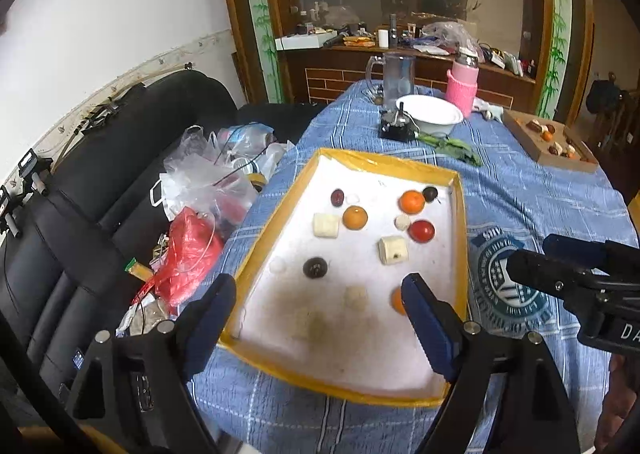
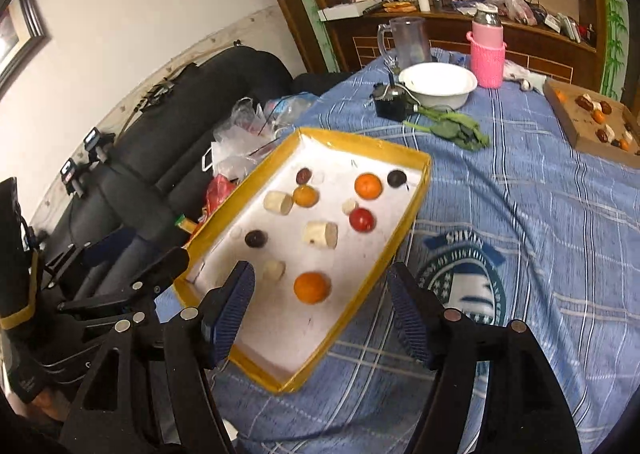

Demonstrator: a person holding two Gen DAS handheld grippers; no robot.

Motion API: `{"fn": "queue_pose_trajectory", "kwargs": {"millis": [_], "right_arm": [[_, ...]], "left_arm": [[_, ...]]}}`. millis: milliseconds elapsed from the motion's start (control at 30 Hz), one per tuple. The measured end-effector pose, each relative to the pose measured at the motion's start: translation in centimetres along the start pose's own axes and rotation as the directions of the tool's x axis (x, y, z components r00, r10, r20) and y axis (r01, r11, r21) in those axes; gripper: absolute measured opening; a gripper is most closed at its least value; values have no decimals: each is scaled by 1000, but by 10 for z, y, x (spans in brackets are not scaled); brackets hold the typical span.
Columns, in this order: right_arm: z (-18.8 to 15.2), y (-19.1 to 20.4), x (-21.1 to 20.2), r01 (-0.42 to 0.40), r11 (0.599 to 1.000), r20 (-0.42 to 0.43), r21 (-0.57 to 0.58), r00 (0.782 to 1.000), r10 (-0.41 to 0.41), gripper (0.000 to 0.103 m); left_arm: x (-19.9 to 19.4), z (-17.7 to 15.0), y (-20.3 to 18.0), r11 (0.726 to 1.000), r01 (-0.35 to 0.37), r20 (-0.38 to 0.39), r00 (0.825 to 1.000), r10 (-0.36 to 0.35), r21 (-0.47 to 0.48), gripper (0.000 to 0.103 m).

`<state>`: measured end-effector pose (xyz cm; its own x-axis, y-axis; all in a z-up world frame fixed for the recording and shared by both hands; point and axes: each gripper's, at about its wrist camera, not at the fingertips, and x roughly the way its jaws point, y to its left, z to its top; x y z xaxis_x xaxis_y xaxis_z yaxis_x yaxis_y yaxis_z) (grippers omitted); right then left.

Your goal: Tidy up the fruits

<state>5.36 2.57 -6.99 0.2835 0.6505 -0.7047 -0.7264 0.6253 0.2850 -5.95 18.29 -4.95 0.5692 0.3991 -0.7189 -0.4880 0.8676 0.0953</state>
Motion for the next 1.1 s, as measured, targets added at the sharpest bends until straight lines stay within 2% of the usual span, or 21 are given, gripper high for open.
{"fn": "queue_pose_trajectory", "kwargs": {"millis": [233,533,1100], "right_arm": [[-15,1,3,24,1000,-21,18,1000,-23,68],[-32,13,-7,25,999,-8,26,1000,-25,68],[-36,25,-10,40,999,6,9,999,-41,68]], "left_arm": [[-7,-15,2,1000,-17,-20,1000,17,-3,86],[-29,-31,3,999,-48,16,999,48,17,87],[-33,-36,2,998,-60,27,998,59,16,87]]}}
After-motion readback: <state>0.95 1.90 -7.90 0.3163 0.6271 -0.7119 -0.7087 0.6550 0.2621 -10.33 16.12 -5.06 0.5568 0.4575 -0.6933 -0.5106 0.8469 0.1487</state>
